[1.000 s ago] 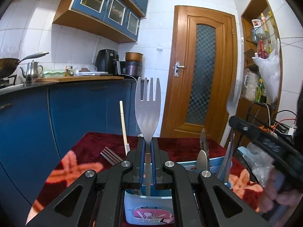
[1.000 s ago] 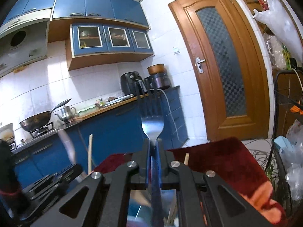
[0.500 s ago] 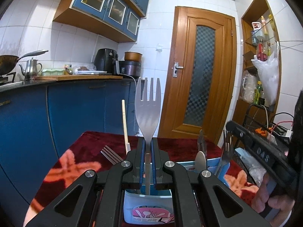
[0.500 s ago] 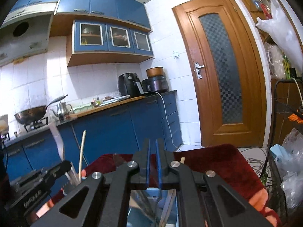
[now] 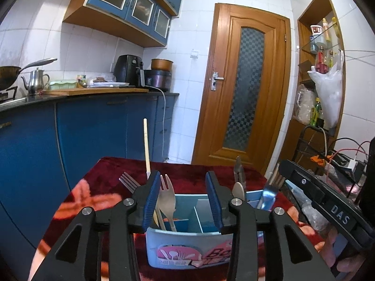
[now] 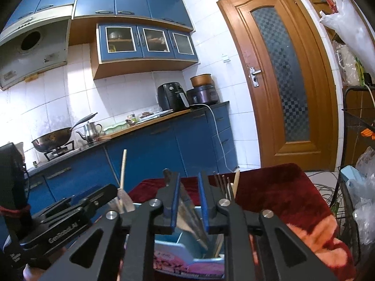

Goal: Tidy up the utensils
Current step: 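Open both tools to release the forks and withdraw from the caddy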

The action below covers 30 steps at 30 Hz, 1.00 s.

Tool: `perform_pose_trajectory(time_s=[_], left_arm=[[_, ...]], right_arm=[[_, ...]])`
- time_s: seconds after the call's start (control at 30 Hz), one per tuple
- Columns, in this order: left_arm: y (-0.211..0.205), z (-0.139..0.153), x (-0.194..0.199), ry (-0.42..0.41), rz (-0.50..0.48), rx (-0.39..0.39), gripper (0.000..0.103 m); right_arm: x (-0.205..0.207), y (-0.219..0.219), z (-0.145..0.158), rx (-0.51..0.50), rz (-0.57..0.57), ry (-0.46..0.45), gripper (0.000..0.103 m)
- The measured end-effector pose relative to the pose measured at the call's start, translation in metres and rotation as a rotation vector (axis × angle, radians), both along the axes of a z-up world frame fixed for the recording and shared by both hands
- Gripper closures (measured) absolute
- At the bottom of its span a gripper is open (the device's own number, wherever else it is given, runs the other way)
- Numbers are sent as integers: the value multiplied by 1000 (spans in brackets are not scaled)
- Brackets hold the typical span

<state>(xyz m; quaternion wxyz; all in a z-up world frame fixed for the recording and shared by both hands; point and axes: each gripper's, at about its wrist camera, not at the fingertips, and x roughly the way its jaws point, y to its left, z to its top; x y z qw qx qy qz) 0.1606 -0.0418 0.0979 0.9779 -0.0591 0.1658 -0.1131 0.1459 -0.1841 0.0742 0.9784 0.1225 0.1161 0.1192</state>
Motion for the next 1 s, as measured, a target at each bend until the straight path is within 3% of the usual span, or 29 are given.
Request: perform_pose_trajectory(time_s=[0.5, 0.57, 0.83, 1.0], left_arm=[[7, 21, -69, -5, 3, 30, 62], [9, 21, -79, -4, 6, 35, 55], [18, 18, -116, 12, 37, 61, 28], [23, 2, -124, 68, 57, 63, 27]], right_arm=[[-65, 9, 8, -7, 33, 33, 81], [-76, 11, 9, -4, 38, 38, 79], [-112, 19, 3, 0, 69, 60, 50], [-130, 19, -8, -4, 58, 75, 37]])
